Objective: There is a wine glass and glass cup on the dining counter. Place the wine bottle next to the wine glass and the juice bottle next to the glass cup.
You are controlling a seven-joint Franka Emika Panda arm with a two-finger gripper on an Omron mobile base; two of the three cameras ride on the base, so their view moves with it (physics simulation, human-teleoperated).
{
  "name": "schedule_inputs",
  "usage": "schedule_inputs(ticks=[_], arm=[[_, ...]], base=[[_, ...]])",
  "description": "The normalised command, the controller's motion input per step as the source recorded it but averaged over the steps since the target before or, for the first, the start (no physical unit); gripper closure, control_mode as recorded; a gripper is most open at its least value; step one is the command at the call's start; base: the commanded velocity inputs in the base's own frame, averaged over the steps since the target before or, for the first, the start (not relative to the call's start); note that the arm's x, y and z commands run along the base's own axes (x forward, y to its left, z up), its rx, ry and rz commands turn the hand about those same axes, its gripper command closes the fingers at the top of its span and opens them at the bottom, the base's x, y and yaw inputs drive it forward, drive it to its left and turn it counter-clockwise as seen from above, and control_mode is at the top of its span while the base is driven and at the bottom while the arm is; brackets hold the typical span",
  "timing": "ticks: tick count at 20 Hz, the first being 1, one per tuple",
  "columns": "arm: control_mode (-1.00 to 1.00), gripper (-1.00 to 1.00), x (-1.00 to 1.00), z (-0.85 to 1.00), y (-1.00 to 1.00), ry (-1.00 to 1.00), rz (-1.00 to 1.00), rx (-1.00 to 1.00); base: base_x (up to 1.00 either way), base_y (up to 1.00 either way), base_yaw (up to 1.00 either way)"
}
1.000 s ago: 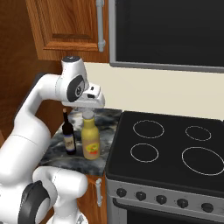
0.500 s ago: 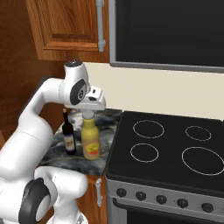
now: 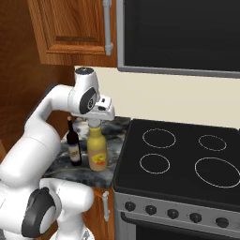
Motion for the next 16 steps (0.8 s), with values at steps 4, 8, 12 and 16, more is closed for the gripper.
schedule_inputs(ticks=[4, 8, 12, 16], arm=[[-1.00, -1.00, 0.06, -0.20, 0.00, 0.00, 0.00, 0.02], [-1.00, -1.00, 0.04, -0.18, 0.00, 0.00, 0.00, 0.00], [-1.00, -1.00, 0.09, -0.16, 0.00, 0.00, 0.00, 0.00], [-1.00, -1.00, 0.03, -0.10, 0.03, 0.00, 0.00, 0.00]], base=[[0.00, 0.00, 0.00], [0.00, 0.00, 0.00], [0.00, 0.00, 0.00], [0.00, 0.00, 0.00]])
